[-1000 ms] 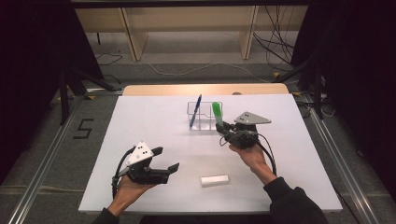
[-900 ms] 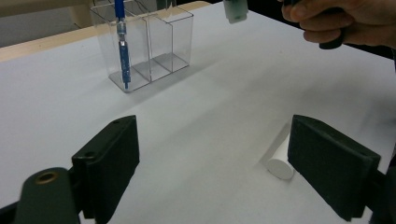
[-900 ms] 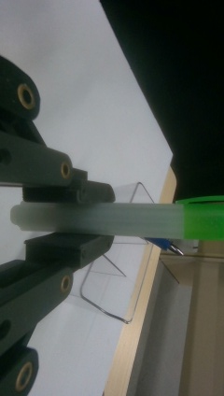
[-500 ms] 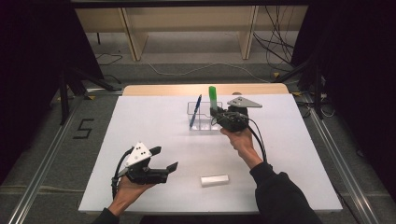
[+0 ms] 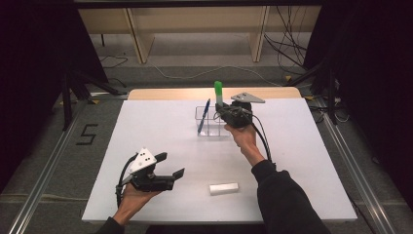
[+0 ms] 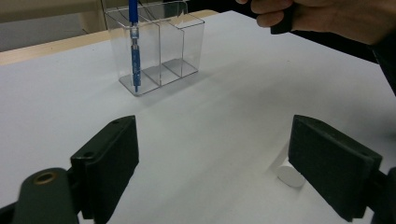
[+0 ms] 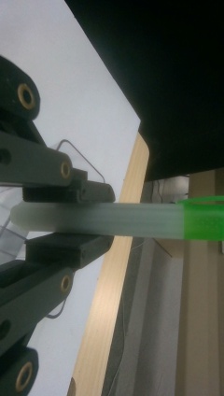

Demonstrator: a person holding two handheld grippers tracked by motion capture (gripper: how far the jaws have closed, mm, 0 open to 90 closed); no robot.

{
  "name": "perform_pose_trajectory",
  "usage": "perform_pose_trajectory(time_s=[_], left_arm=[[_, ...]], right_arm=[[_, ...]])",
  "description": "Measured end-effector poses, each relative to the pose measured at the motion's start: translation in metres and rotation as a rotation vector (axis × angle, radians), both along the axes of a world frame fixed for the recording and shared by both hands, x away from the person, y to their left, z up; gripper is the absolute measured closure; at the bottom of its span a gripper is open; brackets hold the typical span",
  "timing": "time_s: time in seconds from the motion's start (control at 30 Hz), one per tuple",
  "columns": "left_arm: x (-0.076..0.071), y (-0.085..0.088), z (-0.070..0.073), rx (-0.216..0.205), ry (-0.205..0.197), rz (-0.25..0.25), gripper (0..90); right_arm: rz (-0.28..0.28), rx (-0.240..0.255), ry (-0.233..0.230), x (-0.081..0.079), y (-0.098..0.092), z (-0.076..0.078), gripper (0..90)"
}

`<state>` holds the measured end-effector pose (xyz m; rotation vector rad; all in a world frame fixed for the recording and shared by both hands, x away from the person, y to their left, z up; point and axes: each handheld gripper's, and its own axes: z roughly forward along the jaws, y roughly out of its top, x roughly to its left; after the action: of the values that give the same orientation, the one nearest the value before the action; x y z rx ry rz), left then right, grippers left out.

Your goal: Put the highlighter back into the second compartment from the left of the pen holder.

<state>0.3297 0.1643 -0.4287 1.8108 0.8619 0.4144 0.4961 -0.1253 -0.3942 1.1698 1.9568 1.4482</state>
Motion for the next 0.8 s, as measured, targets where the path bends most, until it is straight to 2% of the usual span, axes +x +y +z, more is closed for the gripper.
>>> perform_pose_trajectory(time_s=[0.2,0.7,0.8], left_arm=[[0.0,0.0,0.0,0.002,-0.002,-0.005,15.3],[-0.001,0.0,0.001,-0.007,-0.004,-0.004,15.2],[-0.001,-0.001,0.001,0.005,-0.008,-0.009,15.1]], right_arm=[[-0.02,-0.017,0.006,0.009,0.009,-0.003,76.9],[-0.059,-0.017,0.01,0.022,0.019,-0.003,76.8],[-0.069,-0.02,0.016,0.024,0.021,-0.007,76.9]])
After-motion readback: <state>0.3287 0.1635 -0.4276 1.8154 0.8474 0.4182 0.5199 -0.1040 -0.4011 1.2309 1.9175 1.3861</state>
